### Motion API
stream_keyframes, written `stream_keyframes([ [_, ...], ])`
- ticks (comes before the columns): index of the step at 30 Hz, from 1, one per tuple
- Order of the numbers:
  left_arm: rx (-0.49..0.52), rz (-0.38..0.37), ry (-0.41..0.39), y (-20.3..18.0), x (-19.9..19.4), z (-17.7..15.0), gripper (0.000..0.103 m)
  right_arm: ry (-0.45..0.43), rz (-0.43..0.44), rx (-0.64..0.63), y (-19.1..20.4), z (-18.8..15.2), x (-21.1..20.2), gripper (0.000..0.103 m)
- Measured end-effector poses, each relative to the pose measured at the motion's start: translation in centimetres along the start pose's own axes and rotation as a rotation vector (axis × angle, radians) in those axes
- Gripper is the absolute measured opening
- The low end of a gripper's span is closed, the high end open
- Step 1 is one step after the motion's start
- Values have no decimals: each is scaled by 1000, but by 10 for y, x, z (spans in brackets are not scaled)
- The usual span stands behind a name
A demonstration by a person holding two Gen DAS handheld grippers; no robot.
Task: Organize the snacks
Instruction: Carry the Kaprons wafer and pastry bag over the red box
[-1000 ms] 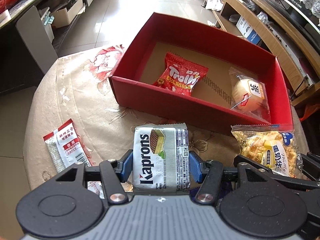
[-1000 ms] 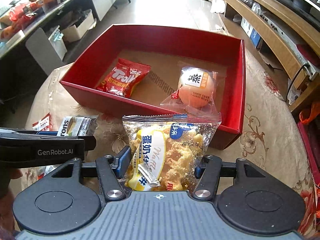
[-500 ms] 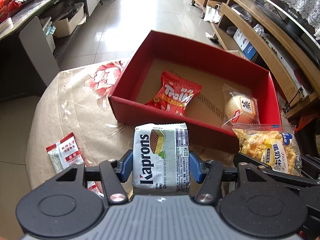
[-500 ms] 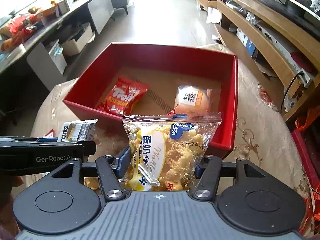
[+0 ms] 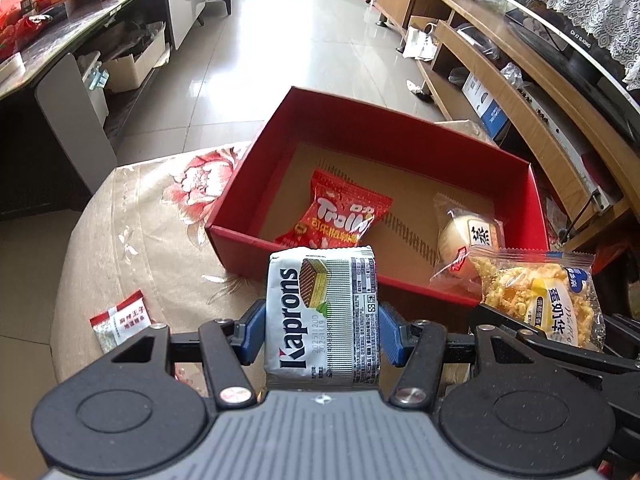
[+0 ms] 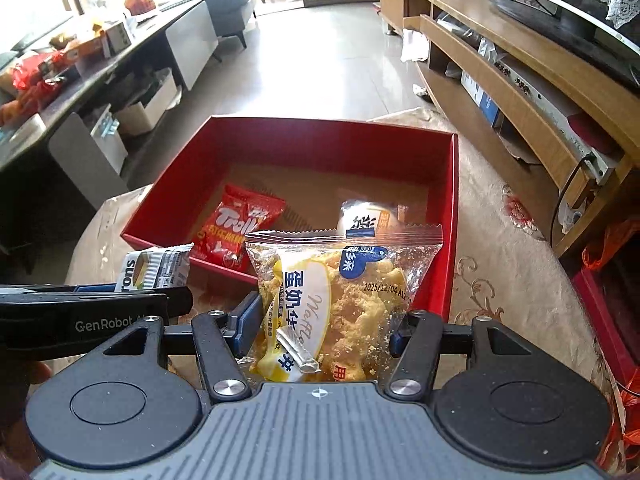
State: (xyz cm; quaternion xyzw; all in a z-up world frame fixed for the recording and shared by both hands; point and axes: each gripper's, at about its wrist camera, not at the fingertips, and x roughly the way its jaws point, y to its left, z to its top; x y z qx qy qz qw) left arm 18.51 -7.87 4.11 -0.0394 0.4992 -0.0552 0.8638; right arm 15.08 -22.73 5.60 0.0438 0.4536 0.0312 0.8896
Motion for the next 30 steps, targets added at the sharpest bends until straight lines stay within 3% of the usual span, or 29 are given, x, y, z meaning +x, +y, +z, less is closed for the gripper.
stream_keyframes([
  [15,5,10,-59,-12,2,24,53,-53,-8,49,-10,21,1,66],
  [30,-5,39,-47,-21,37,52,53,-42,-17,73,-21,45,34,66],
])
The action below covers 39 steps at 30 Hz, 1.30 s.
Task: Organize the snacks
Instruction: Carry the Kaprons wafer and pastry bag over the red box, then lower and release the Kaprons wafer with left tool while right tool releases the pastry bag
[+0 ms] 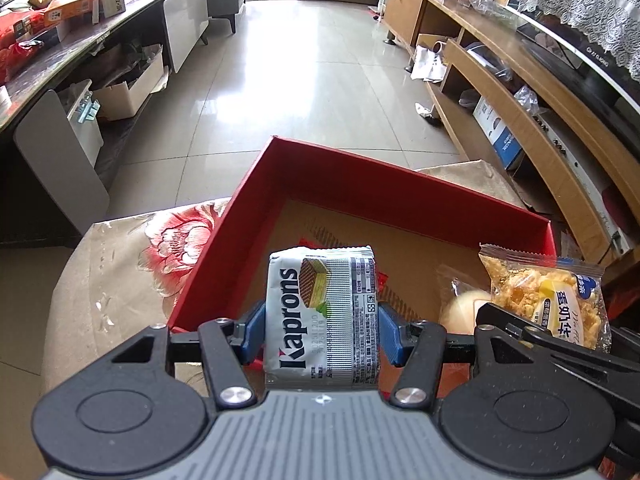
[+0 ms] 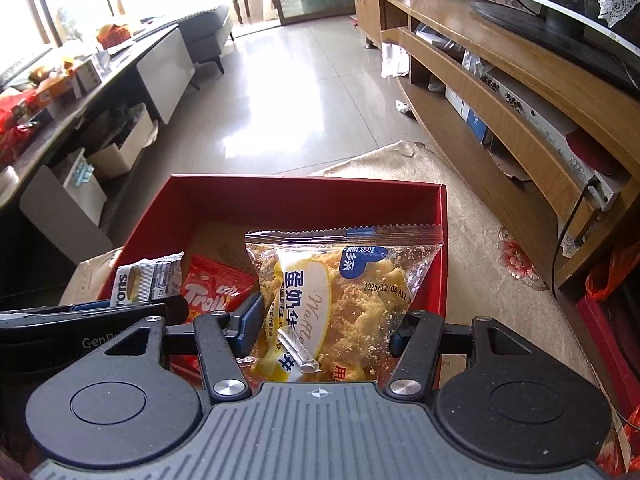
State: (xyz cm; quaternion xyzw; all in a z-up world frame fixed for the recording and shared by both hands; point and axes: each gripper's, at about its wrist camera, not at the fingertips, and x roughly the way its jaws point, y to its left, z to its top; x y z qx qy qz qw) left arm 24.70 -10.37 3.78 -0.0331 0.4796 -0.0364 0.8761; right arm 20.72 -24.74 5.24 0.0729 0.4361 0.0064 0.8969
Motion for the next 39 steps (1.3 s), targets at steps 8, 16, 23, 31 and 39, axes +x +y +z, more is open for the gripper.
stream_keyframes([
  [8,4,16,9,-5,15,4,53,13,-4,4,-3,3,12,66],
  [16,6,36,18,-4,26,6,53,27,-11,-6,1,3,24,66],
  [23,10,49,32,-6,38,6,53,39,-29,-20,3,4,33,66],
  [31,8,58,46,-3,47,5,53,48,-36,-34,5,4,41,66],
  [39,25,71,65,-5,52,4,52,47,-55,-53,10,2,44,67],
])
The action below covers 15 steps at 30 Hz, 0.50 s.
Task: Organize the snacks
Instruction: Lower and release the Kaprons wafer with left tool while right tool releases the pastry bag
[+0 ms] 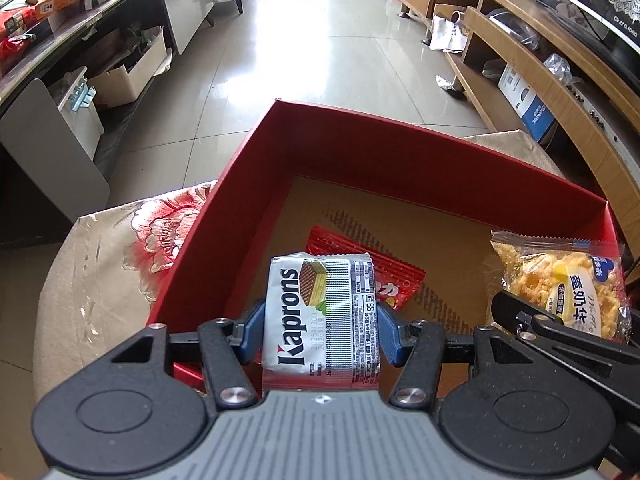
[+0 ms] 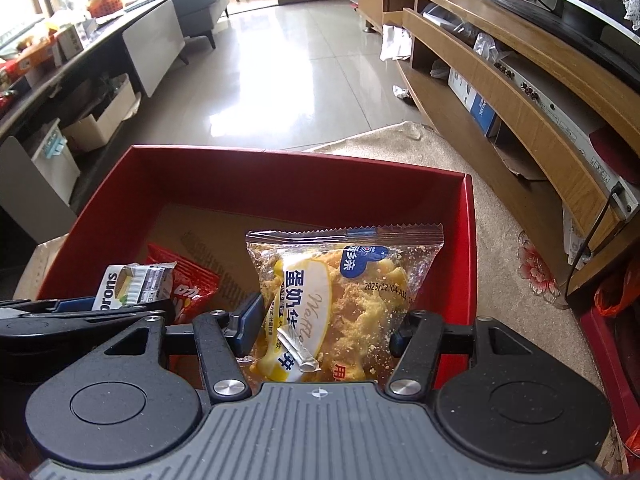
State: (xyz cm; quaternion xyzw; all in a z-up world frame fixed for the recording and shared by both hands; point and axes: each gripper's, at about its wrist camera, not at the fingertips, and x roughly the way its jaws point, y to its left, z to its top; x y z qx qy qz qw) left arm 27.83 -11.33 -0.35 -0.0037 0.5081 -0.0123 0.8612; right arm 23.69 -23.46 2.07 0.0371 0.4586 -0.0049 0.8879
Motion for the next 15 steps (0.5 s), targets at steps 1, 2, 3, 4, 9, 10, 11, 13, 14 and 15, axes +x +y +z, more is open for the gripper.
stream_keyframes([
  [1,3,0,2,0,0,0,52,-1,-3,-1,0,0,0,68],
  [2,5,0,2,0,0,-1,53,-1,-8,-5,1,-1,0,68],
  [3,6,0,2,1,0,-1,53,-3,-16,-9,2,-1,-1,68],
  [4,6,-1,3,2,-1,-2,53,-4,-24,-13,3,-1,-1,70],
  [9,1,-10,0,4,-5,-1,54,-13,-31,-8,1,0,-4,76],
  [10,1,-10,-3,4,-6,0,54,-14,-29,-9,1,0,-5,76],
  [11,2,-9,-6,4,-8,0,54,-18,-29,-10,1,1,-6,76],
  [13,3,-11,-11,4,-10,-1,54,-23,-32,-15,2,1,-8,76],
  [14,3,-11,-14,4,-11,-1,54,-25,-33,-16,2,1,-10,76],
  [15,2,-11,-15,5,-13,-2,54,-27,-33,-18,2,1,-10,76],
])
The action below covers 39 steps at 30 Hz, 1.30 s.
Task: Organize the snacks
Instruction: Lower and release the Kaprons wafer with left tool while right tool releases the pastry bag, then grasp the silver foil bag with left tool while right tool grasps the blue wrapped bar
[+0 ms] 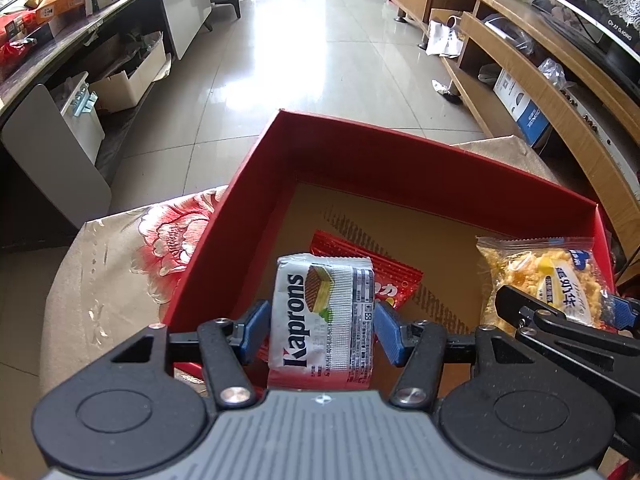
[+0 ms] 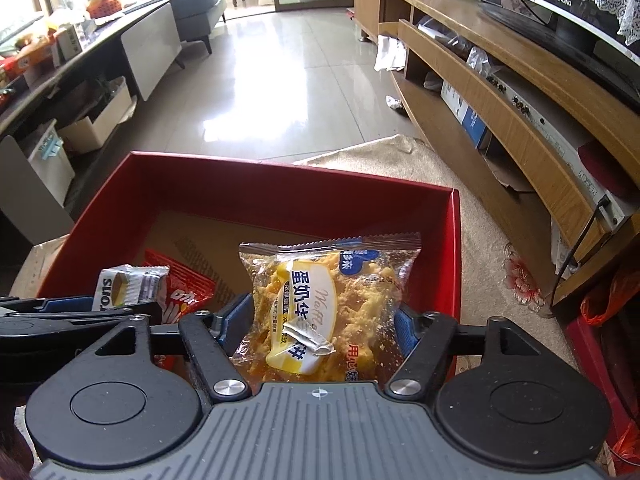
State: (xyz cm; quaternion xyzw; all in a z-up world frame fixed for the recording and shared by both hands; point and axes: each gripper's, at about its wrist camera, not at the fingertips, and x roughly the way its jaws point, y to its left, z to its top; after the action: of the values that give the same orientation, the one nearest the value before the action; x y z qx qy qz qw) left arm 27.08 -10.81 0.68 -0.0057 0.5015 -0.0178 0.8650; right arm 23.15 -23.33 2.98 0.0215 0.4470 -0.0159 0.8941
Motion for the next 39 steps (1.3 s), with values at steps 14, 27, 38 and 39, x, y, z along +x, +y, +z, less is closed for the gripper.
stream_keyframes([
  [14,10,-38,-39,1,-33,-8,54,-48,-13,-1,-3,-5,-29,78],
  [27,19,-44,-51,18,-63,-38,54,-32,-10,-34,10,-28,-53,81],
  [38,54,-35,-25,36,-81,-83,54,16,-7,-95,30,-66,-71,82],
  [39,58,-31,-20,39,-82,-88,54,23,-5,-103,33,-71,-72,82],
])
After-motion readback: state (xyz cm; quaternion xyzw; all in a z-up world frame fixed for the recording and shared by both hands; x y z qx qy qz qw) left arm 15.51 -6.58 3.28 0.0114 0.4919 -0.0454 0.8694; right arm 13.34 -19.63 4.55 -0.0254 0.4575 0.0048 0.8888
